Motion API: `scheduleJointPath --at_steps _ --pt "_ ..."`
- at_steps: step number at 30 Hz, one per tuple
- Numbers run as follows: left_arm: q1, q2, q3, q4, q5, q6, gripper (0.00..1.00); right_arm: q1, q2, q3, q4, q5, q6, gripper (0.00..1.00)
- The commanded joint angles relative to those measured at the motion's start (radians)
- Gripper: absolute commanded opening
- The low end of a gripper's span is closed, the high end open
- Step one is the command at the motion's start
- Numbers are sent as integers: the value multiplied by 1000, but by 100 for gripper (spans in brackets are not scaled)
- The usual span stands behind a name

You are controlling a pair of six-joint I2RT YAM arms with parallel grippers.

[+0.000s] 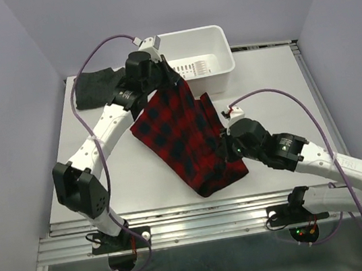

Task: Fold and stack the skirts
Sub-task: Fold the skirt

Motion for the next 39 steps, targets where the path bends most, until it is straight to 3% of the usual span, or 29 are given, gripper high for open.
scheduleJointPath --at_steps 1,18,19,20,21,23,26,30,31,35,36,38,39 --pt "-14 56 56 98 -3 -20 0 -19 -30 -51 -20 45 41 1" --pt "-45 253 133 179 -15 -24 2 -91 -50 -176 -46 188 82 3" --pt "-46 258 136 180 -15 -24 9 -100 -42 -174 -46 192 85 8" --pt "-48 268 141 180 -15 -27 28 -100 -38 -176 -46 200 87 22" --pt "-49 273 145 180 -15 -29 35 -100 -35 -176 -46 206 85 32" --pt "-49 273 152 177 -18 -24 46 -113 -22 -176 -47 205 81 59" --pt "-49 235 149 166 -29 0 57 -122 2 -142 -54 197 56 87" --pt "-36 138 112 117 -54 52 66 -122 13 -91 -49 189 -3 96" --pt "-32 97 93 95 -60 69 72 -122 13 -76 -50 192 -22 100" --pt "7 -36 -21 19 -91 161 89 -122 11 -53 -29 179 -154 100" --pt "29 -69 -58 15 -74 172 97 -132 19 -38 -27 166 -209 100" --pt "113 -145 -141 -15 -23 218 98 -149 25 -21 -21 87 -255 100" --pt "144 -167 -169 -17 71 242 99 -163 31 -10 -21 55 -270 100"
